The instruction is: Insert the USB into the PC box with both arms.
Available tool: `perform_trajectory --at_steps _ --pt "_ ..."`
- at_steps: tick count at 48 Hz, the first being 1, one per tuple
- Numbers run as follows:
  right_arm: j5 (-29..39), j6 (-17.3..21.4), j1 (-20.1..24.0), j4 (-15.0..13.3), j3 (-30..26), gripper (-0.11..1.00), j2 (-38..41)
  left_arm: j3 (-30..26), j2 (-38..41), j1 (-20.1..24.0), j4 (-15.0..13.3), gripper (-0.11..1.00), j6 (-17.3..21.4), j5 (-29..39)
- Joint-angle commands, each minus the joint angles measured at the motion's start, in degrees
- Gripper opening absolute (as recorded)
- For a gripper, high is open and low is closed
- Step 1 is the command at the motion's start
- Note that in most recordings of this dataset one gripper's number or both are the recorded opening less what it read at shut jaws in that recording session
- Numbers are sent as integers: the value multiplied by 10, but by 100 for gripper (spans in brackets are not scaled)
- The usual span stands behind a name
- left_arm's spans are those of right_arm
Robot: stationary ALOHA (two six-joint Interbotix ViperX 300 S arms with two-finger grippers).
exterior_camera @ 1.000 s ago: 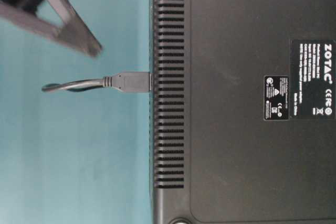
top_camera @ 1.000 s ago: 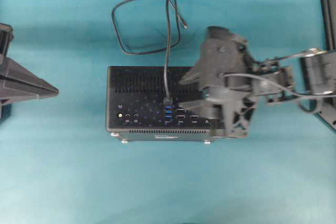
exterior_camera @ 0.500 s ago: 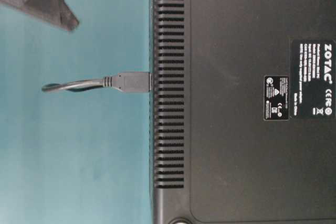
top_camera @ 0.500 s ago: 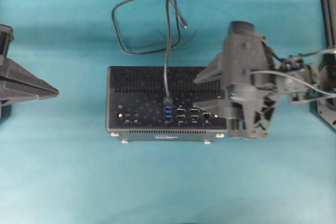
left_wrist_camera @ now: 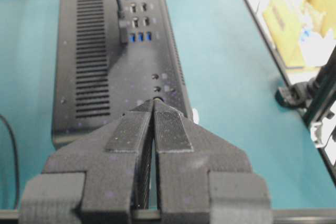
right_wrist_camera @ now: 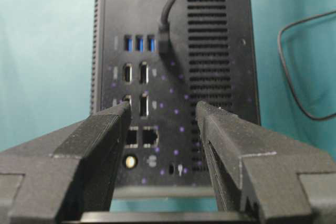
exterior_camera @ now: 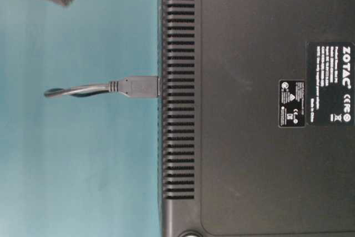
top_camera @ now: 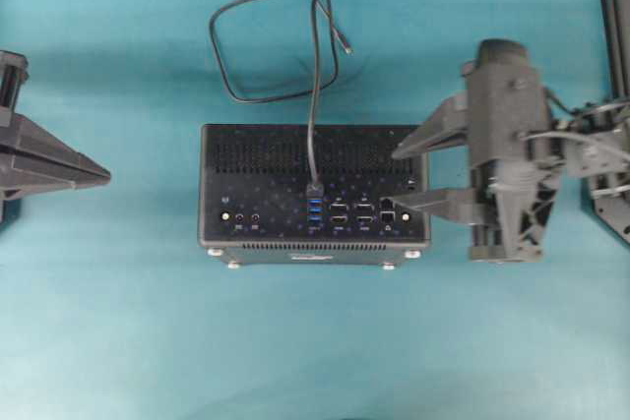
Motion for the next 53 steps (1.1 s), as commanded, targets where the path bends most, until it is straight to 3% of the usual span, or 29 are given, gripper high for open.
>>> perform_trajectory --at_steps 1,19,53 --pt "-6 4 4 0 -2 61 -18 -9 1 -3 2 0 2 -3" --pt "-54 4 4 0 49 61 -68 -9 4 -1 2 0 0 -3" --pt "-62 4 8 0 66 61 -91 0 4 -1 2 0 -3 -4"
